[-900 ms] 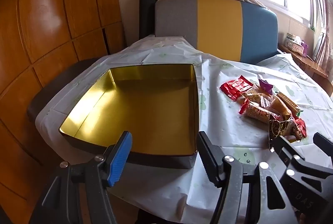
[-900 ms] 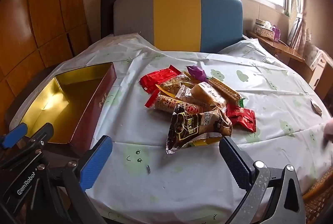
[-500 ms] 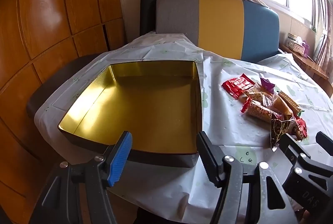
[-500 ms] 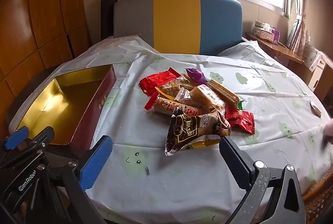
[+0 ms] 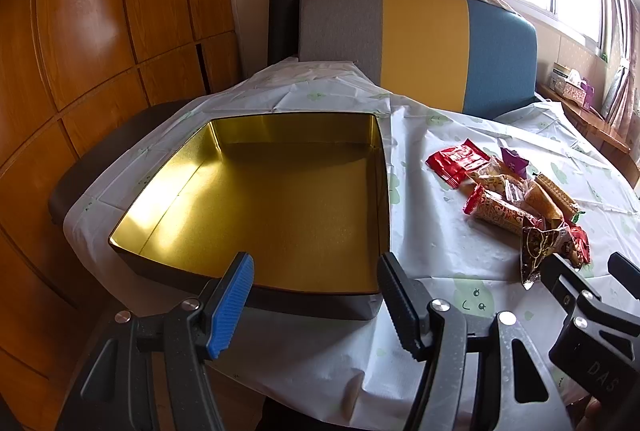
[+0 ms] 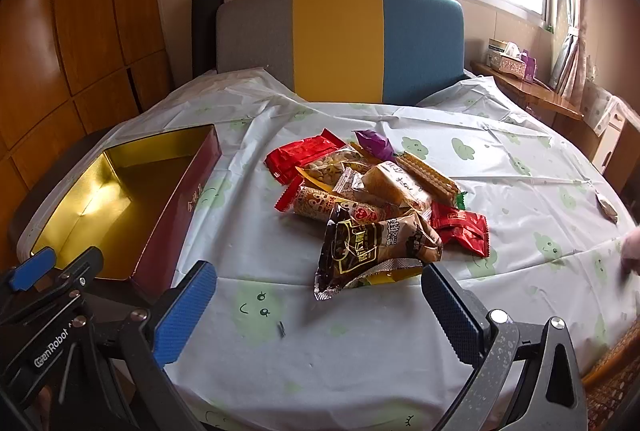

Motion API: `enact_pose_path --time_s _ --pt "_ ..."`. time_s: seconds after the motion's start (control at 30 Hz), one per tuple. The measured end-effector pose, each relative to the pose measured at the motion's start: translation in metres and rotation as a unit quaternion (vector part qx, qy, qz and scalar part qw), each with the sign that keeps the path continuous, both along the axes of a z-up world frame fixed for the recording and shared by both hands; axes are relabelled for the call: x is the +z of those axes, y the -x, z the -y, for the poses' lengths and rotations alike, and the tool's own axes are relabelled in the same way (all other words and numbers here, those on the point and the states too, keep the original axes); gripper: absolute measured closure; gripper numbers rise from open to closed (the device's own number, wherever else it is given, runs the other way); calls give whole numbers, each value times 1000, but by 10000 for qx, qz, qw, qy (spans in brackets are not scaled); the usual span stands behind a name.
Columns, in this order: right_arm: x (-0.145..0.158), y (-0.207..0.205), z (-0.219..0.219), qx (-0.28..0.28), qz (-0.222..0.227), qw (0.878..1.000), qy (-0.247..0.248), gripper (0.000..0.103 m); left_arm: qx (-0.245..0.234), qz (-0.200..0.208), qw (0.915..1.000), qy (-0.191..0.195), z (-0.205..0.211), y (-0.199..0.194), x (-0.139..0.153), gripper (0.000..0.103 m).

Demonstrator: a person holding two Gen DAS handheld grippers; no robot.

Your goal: Organize snacks

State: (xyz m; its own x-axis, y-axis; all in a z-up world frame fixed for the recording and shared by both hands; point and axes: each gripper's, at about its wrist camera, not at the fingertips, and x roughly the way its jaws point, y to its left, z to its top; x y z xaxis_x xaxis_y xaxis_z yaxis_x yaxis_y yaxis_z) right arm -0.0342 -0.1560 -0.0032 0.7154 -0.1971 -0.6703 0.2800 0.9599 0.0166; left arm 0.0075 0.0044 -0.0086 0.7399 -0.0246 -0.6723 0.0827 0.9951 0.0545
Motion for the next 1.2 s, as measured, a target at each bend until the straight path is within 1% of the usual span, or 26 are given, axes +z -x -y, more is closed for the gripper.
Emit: enact_pose_path --time_s 1.2 --pt "1 0 4 -32 51 10000 3 0 -141 2 9999 5 2 3 2 38"
